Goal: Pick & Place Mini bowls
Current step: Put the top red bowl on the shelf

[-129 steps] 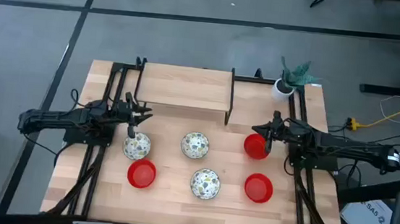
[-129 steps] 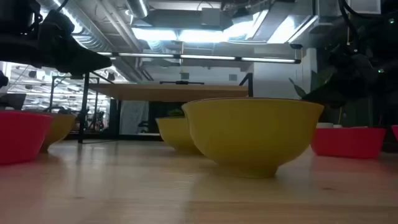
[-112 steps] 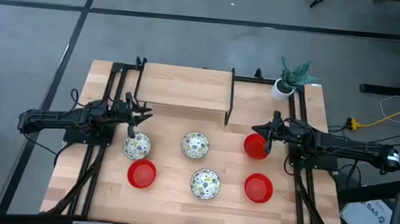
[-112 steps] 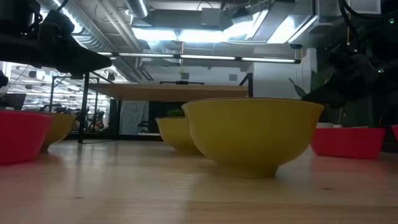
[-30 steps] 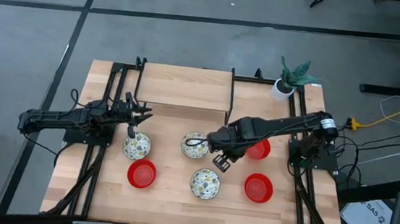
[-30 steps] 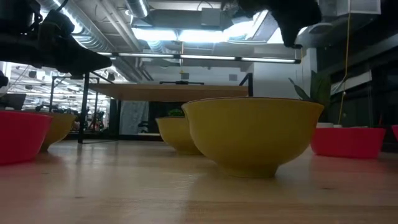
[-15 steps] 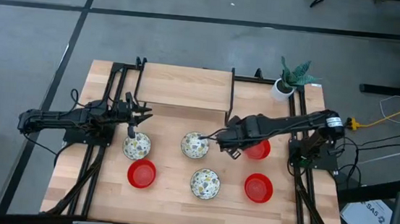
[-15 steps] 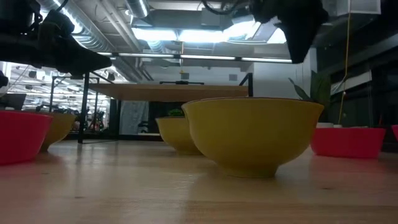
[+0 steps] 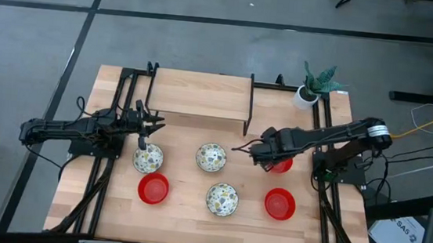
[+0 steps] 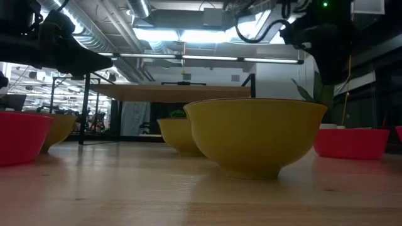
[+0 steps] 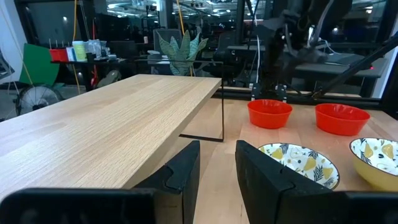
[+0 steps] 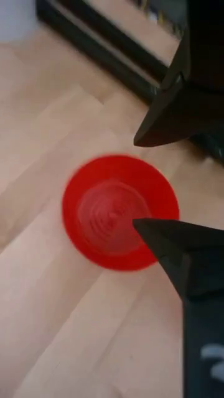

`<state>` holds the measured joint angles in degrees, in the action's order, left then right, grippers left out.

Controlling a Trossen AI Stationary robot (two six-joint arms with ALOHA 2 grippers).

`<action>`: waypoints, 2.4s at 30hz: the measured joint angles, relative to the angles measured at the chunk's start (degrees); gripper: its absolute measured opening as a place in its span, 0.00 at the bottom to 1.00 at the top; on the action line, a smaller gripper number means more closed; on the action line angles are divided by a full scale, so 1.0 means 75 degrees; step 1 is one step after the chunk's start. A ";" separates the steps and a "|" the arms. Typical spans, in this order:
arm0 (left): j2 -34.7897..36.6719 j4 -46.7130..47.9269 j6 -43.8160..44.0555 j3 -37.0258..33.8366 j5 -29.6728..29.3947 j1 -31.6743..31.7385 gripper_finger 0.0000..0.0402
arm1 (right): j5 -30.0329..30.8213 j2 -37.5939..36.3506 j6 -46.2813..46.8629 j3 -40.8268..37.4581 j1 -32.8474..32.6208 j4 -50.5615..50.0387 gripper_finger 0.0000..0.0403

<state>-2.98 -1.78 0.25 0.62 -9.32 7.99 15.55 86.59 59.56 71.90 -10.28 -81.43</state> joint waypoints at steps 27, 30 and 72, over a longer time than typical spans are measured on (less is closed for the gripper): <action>0.0000 0.0006 0.0000 0.0000 0.0000 -0.0003 0.24 | -0.1283 -0.0173 -0.0445 -0.3143 -0.0119 0.4807 0.50; 0.0000 0.0006 0.0000 0.0000 0.0000 -0.0003 0.24 | -0.1286 -0.0173 -0.0439 -0.3273 -0.0119 0.5044 0.50; 0.0000 0.0006 0.0000 0.0000 0.0000 0.0000 0.24 | -0.1343 -0.0176 -0.1440 -0.3258 0.0160 0.5497 0.02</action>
<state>-2.98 -1.74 0.25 0.62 -9.32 7.99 5.48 85.27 48.76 47.46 -9.08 -40.20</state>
